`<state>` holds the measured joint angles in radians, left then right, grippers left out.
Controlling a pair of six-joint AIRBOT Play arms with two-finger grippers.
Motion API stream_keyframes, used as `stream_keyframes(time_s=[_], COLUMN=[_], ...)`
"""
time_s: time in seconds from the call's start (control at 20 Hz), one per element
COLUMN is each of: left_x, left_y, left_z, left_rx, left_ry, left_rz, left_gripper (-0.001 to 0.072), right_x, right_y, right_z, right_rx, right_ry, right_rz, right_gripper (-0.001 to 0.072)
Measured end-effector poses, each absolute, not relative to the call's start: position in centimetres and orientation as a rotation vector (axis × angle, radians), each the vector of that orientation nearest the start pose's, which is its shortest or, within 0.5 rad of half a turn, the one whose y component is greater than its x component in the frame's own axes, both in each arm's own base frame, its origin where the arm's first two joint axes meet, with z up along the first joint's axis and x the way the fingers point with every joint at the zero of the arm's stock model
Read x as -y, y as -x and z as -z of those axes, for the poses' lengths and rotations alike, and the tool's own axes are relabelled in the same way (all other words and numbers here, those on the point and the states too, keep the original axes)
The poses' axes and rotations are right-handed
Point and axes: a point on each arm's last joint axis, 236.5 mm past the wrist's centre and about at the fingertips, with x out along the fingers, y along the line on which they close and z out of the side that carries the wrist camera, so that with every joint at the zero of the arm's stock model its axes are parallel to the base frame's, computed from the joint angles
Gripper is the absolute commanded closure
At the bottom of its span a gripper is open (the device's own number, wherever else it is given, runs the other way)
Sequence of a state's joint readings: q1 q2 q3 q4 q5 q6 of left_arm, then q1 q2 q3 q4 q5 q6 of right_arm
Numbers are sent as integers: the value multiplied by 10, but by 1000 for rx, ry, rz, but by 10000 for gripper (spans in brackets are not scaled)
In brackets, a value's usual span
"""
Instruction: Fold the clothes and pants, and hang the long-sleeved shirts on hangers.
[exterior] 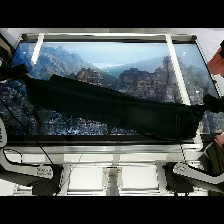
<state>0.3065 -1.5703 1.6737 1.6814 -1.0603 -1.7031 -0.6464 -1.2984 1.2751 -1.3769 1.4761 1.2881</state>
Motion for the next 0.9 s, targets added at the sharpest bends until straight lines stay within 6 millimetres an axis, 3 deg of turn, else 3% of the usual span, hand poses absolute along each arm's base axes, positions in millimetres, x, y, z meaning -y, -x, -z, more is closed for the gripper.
stream_keyframes(time_s=[0.6,0.9], left_x=[-177,-165], left_y=[-522,-548], left_z=[-96,-72], left_rx=[-837,-811], left_ry=[213,251], left_rz=[-403,-358], left_gripper=[673,672], right_x=[181,182], right_y=[-321,-332], right_z=[-4,17], right_rx=[-1356,-1359], right_ry=[-446,-504], right_rz=[195,199], right_gripper=[701,700])
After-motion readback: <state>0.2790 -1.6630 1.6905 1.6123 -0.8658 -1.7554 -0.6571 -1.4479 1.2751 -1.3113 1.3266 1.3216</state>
